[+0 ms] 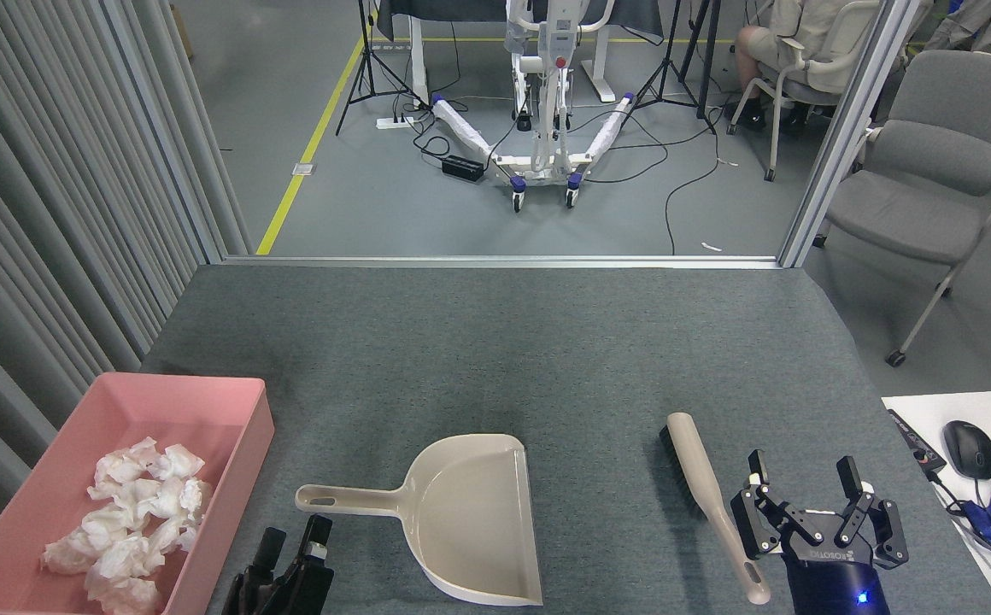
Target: Sweep and dump garbage into bin
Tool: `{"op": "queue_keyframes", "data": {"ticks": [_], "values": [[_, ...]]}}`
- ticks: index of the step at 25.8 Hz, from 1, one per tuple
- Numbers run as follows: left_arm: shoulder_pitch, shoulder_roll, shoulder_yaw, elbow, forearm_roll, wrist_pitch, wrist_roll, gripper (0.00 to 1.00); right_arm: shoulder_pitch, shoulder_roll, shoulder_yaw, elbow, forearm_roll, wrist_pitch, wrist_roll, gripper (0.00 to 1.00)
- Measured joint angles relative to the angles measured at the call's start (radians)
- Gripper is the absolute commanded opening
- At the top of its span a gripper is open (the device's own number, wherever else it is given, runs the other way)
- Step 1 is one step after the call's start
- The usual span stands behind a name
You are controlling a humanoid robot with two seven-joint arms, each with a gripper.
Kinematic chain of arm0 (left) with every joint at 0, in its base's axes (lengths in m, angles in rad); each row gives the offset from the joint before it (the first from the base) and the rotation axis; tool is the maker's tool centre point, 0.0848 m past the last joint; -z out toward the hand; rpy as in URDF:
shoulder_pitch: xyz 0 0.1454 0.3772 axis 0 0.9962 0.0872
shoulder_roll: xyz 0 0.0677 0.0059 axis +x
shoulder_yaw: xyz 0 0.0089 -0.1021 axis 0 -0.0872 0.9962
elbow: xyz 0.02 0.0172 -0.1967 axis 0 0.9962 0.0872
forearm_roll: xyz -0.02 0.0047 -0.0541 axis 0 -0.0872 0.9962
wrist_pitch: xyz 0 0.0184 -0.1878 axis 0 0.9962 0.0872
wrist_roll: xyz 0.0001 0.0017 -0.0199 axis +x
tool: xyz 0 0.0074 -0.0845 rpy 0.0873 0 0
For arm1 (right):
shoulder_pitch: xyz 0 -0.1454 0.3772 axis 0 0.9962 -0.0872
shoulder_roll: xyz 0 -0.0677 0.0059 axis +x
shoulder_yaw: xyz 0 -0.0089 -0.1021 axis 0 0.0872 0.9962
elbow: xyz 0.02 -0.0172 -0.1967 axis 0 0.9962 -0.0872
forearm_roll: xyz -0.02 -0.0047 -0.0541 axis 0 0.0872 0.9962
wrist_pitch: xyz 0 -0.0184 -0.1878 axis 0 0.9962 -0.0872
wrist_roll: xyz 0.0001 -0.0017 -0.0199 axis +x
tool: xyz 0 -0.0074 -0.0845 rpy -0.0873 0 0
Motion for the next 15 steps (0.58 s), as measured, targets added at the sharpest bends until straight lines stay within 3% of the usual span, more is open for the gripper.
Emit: {"op": "queue_keyframes", "data": {"ticks": [3, 6, 15], "values": [[-0.002, 0.023, 0.039, -0.003, -0.21, 0.005, -0.005, 1.0, 0.0, 0.001, 0.0, 0.005, -0.002, -0.005, 0.004, 0.98], [-0.025, 0.066, 0.056, -0.002, -0.324, 0.022, -0.01, 1.0, 0.0, 0.004, 0.0, 0.006, -0.003, -0.009, 0.007, 0.98], [-0.088, 0.213, 0.164, 0.009, -0.411, 0.034, -0.101, 1.0, 0.004, 0.012, 0.0, 0.006, -0.005, -0.032, 0.009, 0.98]]}}
